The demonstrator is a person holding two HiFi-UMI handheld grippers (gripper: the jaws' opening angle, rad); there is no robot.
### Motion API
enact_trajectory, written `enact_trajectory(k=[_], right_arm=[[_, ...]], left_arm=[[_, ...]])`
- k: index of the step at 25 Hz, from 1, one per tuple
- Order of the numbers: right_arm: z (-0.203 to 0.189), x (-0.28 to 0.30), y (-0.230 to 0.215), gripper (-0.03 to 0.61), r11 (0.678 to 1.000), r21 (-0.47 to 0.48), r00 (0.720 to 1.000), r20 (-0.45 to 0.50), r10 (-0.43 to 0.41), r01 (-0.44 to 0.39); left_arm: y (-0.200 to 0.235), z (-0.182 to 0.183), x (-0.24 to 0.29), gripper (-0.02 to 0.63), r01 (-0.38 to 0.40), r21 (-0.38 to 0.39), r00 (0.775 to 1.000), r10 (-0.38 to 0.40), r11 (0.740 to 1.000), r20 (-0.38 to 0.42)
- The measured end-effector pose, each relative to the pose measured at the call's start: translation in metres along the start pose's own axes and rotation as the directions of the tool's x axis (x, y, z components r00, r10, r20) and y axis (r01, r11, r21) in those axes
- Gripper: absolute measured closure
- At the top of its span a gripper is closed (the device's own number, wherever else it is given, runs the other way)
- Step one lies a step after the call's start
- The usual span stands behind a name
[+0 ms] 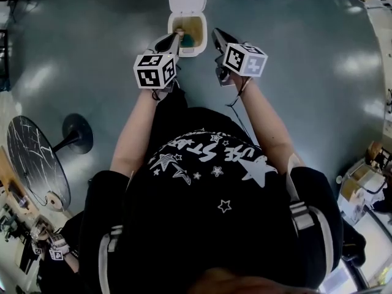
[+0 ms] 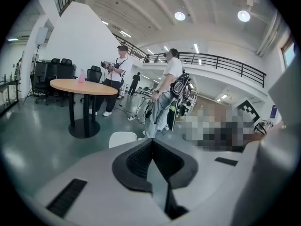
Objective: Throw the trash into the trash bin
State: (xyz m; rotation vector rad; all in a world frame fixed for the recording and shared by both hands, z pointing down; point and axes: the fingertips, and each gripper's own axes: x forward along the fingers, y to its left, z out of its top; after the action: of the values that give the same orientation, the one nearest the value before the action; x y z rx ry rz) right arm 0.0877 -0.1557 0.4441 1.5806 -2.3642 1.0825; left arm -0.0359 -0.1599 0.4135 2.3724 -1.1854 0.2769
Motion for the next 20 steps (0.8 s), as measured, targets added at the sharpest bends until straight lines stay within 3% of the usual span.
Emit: enact_trajectory(k=[20], right_arm=[[-0.065, -0.123, 0.009, 0.572, 0.992, -0.043, 0.993, -0.003, 0.120, -0.120]], left_arm=[[-0.111, -0.052, -0.081, 0.603, -0.079, 0.008, 0.994, 0.078, 0.997, 0.077]])
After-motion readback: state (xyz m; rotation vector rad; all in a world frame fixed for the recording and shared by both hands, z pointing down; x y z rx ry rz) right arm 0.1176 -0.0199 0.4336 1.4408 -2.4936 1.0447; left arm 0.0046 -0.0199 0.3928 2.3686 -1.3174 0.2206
